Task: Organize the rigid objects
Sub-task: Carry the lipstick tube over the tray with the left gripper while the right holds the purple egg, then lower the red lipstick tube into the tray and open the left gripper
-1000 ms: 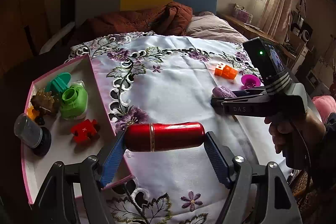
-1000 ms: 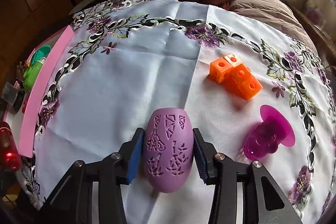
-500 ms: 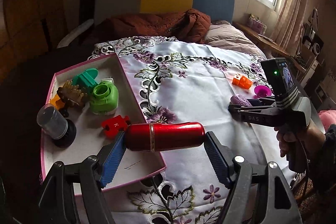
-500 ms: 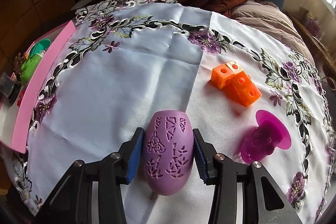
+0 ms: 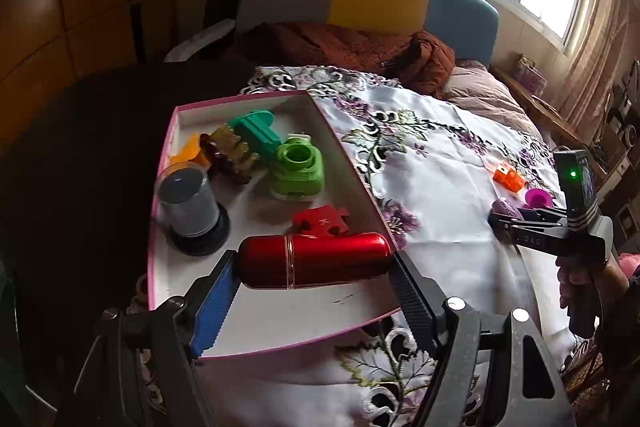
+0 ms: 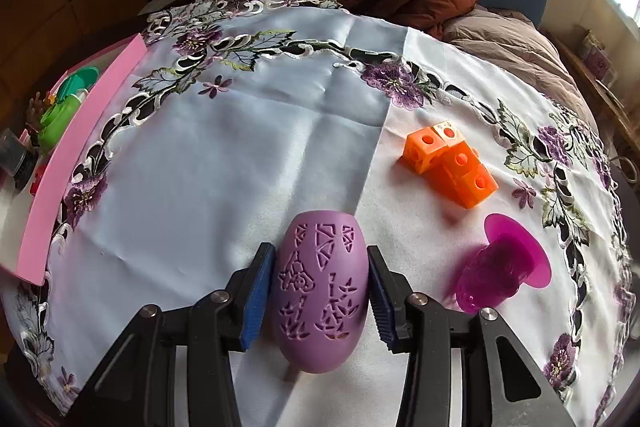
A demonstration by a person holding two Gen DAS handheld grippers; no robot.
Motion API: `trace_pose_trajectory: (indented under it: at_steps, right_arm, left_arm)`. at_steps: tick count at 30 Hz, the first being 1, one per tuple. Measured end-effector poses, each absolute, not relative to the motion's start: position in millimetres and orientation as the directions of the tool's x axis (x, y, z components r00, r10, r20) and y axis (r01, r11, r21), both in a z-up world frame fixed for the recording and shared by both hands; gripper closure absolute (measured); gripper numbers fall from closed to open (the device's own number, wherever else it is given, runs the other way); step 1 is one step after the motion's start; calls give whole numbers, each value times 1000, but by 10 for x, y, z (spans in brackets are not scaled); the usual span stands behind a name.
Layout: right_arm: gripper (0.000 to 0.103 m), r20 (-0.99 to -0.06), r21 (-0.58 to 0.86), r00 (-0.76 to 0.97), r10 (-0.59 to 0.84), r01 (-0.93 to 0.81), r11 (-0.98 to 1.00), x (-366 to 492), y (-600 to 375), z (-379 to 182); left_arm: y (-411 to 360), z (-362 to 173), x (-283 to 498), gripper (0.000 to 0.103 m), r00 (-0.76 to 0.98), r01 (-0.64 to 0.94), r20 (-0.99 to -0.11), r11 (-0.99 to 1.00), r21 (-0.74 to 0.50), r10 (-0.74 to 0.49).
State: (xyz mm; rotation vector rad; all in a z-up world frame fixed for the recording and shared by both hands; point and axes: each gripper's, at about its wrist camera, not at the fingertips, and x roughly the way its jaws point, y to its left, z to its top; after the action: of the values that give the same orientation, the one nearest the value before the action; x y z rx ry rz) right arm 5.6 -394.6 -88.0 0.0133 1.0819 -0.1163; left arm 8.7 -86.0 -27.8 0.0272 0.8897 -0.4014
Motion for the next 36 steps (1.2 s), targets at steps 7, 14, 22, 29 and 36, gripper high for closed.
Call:
trace_pose_trajectory:
  at_steps: [7, 14, 22, 29, 36]
  right_arm:
    - [58, -881, -57, 464, -95, 95, 994, 58, -3930, -875]
    - [58, -880, -67, 464, -102, 90, 994, 59, -3923, -872]
    - [58, -879, -75, 465, -107, 87, 993, 62, -3922, -872]
    - [58, -879, -79, 465, -109, 85, 993, 62, -3922, -871]
    - [58, -877, -87, 465, -117, 84, 993, 62, -3910, -870]
  left_arm:
    - [-401, -356, 172, 27, 568, 234, -780, 960, -153, -262]
    - [-242, -417, 214, 27, 562, 185, -791, 969, -164, -241]
    - [-257, -534, 269, 27, 533, 196, -812, 968, -157, -239]
    - [-302, -628, 358, 27, 519, 201, -824, 969, -140, -227]
    - [-375, -673, 460, 27, 528, 211, -829, 974, -79, -182]
